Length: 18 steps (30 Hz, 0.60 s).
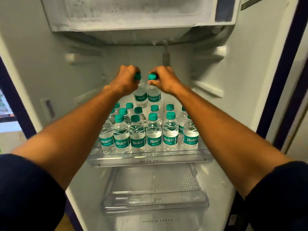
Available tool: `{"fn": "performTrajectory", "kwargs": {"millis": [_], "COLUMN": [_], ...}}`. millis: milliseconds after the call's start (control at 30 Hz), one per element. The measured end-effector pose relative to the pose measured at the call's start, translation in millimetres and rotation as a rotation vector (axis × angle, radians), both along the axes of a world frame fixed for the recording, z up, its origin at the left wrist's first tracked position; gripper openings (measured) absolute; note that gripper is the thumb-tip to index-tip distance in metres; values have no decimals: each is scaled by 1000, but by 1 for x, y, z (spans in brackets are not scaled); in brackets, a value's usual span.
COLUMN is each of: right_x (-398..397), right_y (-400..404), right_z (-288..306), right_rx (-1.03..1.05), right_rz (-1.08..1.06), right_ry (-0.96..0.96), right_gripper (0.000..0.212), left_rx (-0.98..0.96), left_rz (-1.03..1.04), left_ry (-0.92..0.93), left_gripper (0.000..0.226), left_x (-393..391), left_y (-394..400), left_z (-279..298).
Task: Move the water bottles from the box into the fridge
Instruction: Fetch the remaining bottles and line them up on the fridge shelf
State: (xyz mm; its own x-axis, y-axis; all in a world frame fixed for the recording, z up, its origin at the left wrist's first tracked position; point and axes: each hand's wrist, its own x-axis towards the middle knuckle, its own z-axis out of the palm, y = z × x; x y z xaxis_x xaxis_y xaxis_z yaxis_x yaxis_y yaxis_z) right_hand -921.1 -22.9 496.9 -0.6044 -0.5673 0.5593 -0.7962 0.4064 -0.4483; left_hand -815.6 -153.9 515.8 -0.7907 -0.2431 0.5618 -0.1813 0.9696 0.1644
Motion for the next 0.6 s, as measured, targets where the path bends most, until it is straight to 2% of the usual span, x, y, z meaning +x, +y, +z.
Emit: {"fn": "performTrajectory", "kwargs": {"millis": [233,467,600], "right_x": [-3,-10,-13], "right_y": [-13,-15,-14], "right_z": [-32,-55,-62], "right_rx": [64,172,167], "right_rz": [-41,-80,-99], "right_ry": [-134,-188,-189], "right_gripper": [35,36,37], "left_rx": [-14,4,-12], "left_rz": [-47,-77,-87], "left_ry": [-106,-260,-307], "left_gripper": [35,37,38], "left_x": [-11,-25,-31], "left_y": [-9,-12,-14], "left_z": [-36,-58,-64]}}
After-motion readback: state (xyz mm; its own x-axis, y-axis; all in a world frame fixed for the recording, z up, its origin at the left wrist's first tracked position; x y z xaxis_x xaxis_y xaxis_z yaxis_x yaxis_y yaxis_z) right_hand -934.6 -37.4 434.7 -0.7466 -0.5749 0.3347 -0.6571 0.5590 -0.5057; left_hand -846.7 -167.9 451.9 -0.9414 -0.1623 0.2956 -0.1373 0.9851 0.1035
